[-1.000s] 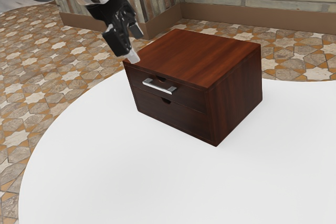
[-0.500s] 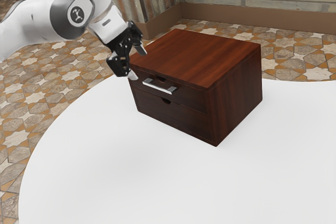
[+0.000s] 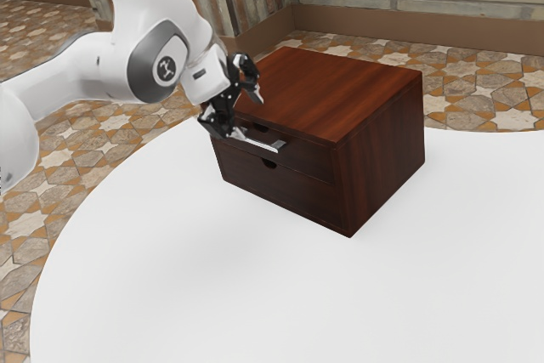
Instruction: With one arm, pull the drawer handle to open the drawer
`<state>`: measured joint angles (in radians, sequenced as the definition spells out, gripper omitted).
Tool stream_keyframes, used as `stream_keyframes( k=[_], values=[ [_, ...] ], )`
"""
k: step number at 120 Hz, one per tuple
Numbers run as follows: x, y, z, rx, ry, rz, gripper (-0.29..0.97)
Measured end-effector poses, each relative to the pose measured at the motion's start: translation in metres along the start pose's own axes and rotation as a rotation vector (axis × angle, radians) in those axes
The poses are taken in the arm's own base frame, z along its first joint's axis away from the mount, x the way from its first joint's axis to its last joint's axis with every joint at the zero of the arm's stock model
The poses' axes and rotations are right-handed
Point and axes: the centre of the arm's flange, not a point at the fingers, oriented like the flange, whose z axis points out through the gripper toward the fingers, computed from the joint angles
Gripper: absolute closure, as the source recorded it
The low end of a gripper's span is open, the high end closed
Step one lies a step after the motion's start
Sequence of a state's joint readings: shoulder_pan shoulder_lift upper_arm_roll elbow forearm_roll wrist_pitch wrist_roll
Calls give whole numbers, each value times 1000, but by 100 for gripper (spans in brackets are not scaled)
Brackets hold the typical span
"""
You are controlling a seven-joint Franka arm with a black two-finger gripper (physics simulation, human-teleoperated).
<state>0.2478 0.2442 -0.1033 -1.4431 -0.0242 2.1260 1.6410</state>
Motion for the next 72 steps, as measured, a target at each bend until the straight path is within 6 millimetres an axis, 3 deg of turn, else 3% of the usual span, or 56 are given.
stream_keyframes(
  k=[13,23,31,40,72],
  values=[
    [5,-1,9,15,6,24,15],
    [19,-3,-8,53,15,54,16],
    [25,8,-16,53,18,65,17],
    [28,25,-8,41,17,70,18],
    [15,32,4,79,32,25,23]
  ],
)
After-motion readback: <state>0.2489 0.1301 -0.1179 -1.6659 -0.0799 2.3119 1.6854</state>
